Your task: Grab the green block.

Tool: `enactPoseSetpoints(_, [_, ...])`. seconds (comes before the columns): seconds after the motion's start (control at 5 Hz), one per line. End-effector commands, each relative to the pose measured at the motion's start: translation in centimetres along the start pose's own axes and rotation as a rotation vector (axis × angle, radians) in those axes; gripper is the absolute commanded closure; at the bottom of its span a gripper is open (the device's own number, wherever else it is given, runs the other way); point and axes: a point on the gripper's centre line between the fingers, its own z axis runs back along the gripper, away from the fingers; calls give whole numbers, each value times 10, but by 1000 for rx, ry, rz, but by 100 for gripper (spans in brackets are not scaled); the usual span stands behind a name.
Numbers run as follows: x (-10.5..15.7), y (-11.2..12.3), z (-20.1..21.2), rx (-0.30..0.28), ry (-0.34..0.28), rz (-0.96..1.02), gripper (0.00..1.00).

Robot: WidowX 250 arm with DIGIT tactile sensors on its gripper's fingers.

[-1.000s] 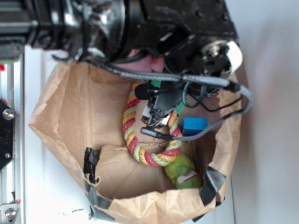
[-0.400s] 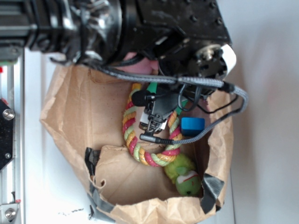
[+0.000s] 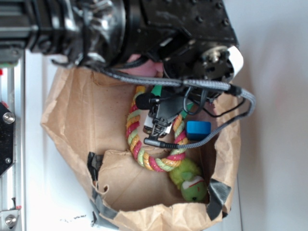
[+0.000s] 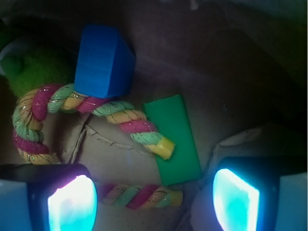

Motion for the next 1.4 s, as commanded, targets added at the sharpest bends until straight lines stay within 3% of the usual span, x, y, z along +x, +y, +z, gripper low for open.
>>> enactPoseSetpoints(0.0, [10, 10, -10, 112, -69, -16, 0])
enactPoseSetpoints(0.4, [10, 11, -23, 120, -50, -54, 0])
enactPoseSetpoints(1.2, [-3, -9, -25, 119, -44, -113, 0])
